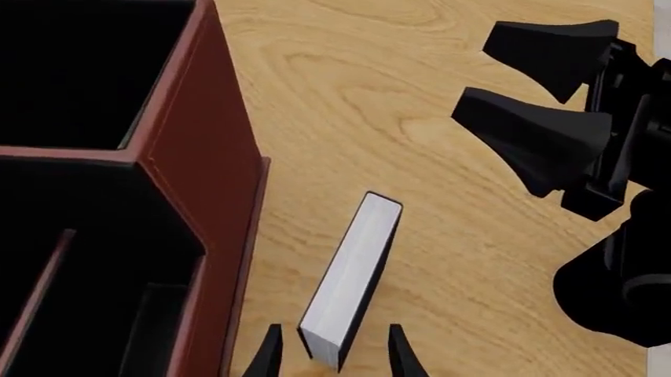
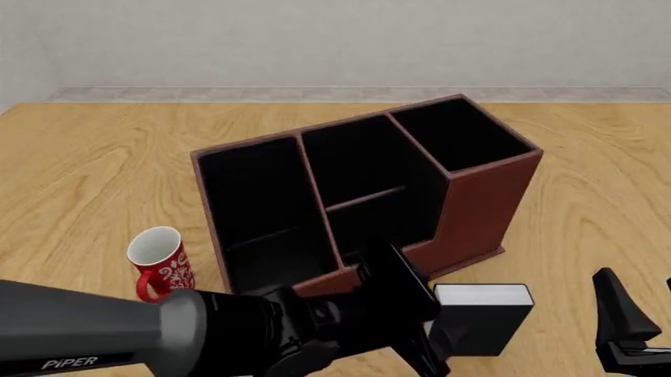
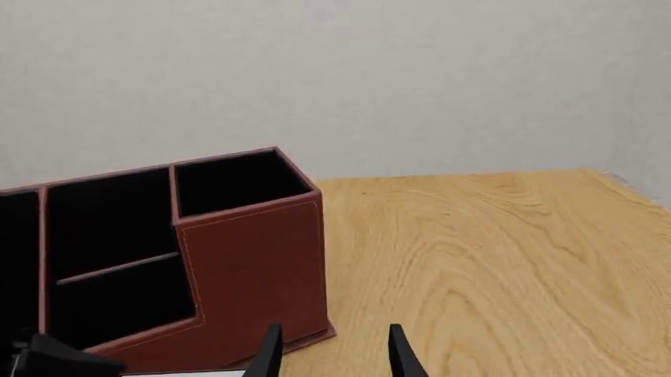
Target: Pick up the book and place it in the back compartment of the caddy.
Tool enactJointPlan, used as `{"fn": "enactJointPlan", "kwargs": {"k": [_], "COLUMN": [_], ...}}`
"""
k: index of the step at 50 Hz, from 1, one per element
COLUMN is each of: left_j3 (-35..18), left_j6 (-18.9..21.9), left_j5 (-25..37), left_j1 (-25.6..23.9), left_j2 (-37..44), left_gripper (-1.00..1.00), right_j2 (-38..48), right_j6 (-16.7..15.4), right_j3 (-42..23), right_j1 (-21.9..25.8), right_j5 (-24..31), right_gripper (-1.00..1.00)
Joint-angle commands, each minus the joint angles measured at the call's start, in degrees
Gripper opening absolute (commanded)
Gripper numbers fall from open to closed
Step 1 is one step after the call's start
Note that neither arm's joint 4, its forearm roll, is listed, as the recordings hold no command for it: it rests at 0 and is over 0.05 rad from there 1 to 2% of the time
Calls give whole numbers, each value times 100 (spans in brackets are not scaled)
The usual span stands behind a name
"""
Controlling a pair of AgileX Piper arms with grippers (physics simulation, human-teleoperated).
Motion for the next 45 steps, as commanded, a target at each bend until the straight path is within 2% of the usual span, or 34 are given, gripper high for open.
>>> {"fn": "enactJointPlan", "kwargs": {"k": [1,22,34,35,43,45], "left_j3": [-80,-375,-241,-229,-181,-89], "left_j6": [-59,28,56,63,92,216], "left_j5": [35,278,150,150,125,-2], "left_j1": [-8,132,30,22,-6,27], "left_j2": [199,680,518,488,397,257], "left_gripper": [100,100,100,-100,-100,-100], "right_j2": [1,-2,-3,-3,-2,-3], "right_j6": [3,13,19,18,19,20], "right_j3": [0,0,1,1,1,1], "right_j1": [-2,-14,-12,-10,-11,-10], "right_j5": [1,0,-1,-1,0,-1], "right_gripper": [100,100,100,100,100,100]}}
